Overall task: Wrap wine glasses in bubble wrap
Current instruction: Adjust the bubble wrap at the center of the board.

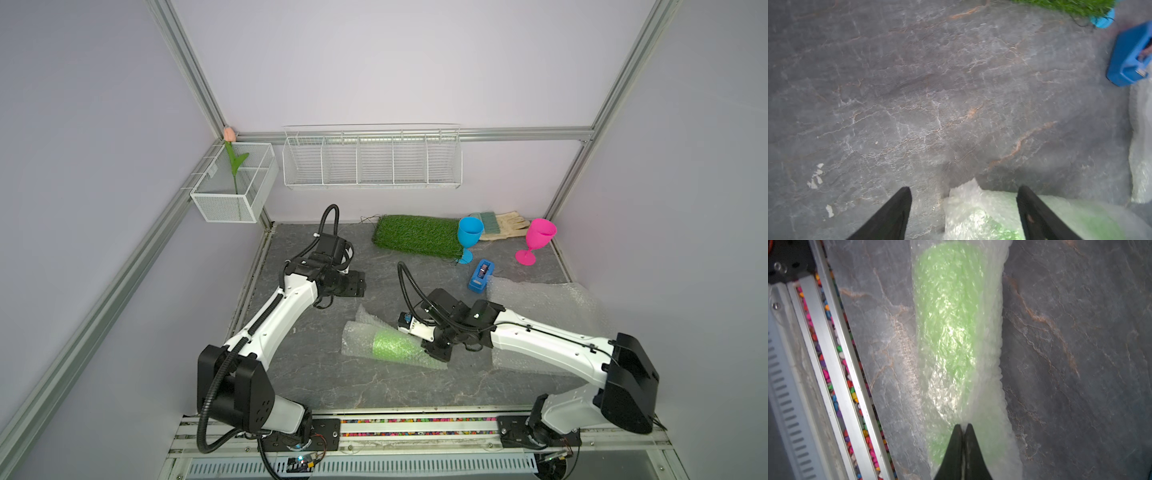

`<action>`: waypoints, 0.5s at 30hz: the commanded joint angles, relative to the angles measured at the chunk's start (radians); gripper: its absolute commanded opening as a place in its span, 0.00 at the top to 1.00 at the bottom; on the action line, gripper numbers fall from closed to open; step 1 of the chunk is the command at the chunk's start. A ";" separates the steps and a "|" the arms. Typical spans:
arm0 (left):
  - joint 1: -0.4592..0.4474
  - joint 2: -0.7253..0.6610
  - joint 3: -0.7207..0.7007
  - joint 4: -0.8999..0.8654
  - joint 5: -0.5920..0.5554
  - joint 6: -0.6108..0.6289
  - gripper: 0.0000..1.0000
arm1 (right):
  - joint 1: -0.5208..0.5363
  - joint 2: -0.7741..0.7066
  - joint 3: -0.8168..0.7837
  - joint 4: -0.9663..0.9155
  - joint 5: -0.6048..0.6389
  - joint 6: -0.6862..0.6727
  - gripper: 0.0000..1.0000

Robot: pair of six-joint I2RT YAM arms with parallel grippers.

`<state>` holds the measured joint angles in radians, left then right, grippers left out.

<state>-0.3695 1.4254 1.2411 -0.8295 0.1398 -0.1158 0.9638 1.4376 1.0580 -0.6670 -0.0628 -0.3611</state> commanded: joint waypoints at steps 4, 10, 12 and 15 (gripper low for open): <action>-0.070 -0.133 -0.136 0.027 0.243 0.502 0.18 | -0.048 -0.080 -0.080 0.046 -0.085 -0.309 0.93; -0.151 -0.167 -0.235 -0.005 0.421 0.738 0.15 | -0.109 -0.084 -0.088 0.034 -0.154 -0.355 0.93; -0.168 -0.154 -0.253 -0.012 0.452 0.764 0.14 | -0.126 -0.086 -0.091 0.032 -0.175 -0.359 0.93; -0.186 -0.117 -0.257 -0.042 0.507 0.801 0.14 | -0.151 -0.078 -0.086 0.026 -0.199 -0.348 0.93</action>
<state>-0.5415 1.2819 0.9901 -0.8364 0.5426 0.5621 0.8337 1.3724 0.9859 -0.6456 -0.1982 -0.6674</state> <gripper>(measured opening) 0.859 0.071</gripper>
